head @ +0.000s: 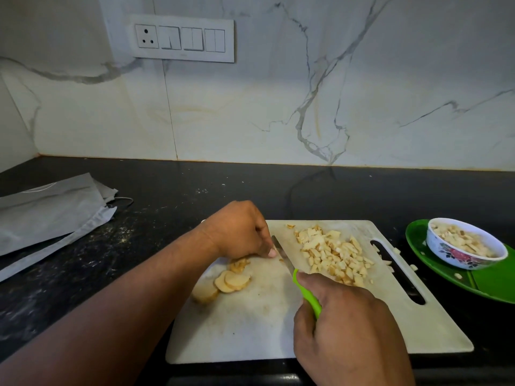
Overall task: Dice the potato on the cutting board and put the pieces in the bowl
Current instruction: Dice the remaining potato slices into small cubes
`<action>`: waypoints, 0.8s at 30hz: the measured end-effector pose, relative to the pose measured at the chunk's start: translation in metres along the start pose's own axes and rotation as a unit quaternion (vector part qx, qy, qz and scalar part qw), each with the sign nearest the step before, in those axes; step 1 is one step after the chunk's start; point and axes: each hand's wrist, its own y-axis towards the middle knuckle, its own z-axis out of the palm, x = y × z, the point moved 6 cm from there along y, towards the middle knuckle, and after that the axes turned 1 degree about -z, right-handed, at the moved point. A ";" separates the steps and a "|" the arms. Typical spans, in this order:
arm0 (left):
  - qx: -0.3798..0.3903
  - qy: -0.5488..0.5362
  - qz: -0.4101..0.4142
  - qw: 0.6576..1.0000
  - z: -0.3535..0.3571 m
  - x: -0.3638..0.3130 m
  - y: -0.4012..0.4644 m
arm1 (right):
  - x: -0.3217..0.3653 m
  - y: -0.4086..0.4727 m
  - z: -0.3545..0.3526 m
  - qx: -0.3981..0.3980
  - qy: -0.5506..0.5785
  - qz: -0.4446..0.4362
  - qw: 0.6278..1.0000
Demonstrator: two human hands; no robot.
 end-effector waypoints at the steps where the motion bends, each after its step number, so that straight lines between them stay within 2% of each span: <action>1: -0.002 -0.006 -0.007 1.000 0.000 0.001 0.001 | 0.000 0.000 0.002 0.007 -0.003 0.001 1.000; 7: -0.009 -0.030 -0.031 0.999 0.003 0.003 0.003 | -0.006 -0.011 0.003 0.048 -0.027 -0.002 0.998; 11: -0.002 -0.027 -0.009 1.000 0.000 0.004 -0.001 | -0.008 -0.022 -0.003 0.055 -0.021 0.001 0.998; 15: -0.030 0.005 -0.006 1.000 -0.010 0.004 -0.005 | -0.007 -0.021 -0.007 0.020 -0.018 0.011 1.000; 19: 0.010 -0.003 -0.034 0.999 -0.006 0.005 -0.006 | -0.001 -0.009 0.003 -0.015 -0.018 -0.010 1.000; 24: 0.006 0.020 -0.008 1.000 -0.005 -0.001 -0.006 | 0.004 -0.007 0.017 -0.020 -0.026 -0.015 0.999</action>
